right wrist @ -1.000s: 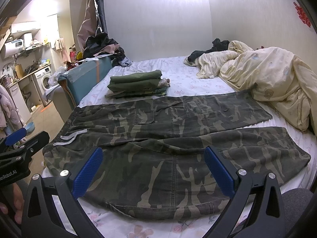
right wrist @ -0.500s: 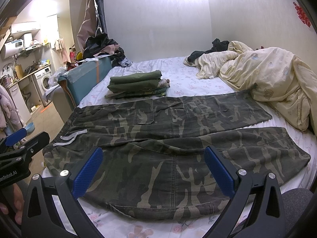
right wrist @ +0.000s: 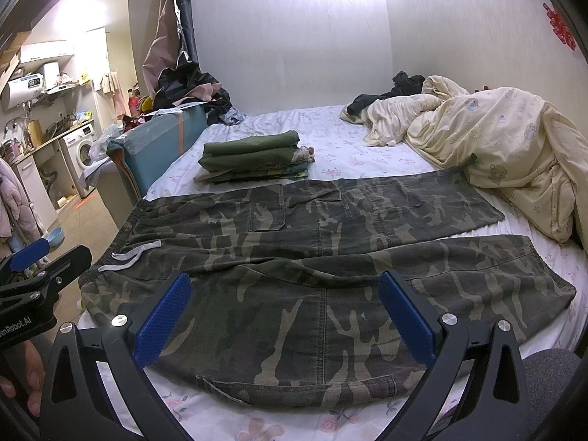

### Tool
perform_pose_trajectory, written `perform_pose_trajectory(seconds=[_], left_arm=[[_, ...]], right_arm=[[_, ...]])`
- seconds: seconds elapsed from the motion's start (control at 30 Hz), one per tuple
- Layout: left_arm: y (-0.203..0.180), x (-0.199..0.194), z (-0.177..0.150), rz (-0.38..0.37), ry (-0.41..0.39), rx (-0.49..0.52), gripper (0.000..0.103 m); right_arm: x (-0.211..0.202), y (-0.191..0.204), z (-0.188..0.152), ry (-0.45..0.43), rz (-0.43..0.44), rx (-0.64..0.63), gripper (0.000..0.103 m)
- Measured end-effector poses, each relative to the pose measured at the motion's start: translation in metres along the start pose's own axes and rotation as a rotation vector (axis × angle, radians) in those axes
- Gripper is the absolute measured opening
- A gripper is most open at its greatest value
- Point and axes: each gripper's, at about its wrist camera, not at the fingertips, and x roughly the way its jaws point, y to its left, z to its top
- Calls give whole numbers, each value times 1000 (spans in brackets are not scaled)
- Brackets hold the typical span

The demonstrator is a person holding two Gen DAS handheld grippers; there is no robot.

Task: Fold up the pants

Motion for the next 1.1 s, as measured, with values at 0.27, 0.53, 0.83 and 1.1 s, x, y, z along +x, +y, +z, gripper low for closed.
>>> perform_pose_trajectory(seconds=[0.27,0.53,0.83,1.1], left_arm=[[0,0,0,1,0,1,103],[0,0,-1,0,2,-2,103],[50,19,13,51,99,-135,103],[205,64,-37,273,342,-787,101]], right_arm=[[-1,-1,0,1,2,1,103],[1,1,1,4,0,-4,103],[4,0,-4,35,28,39,103],[-2,-18,5,13,104,164,103]])
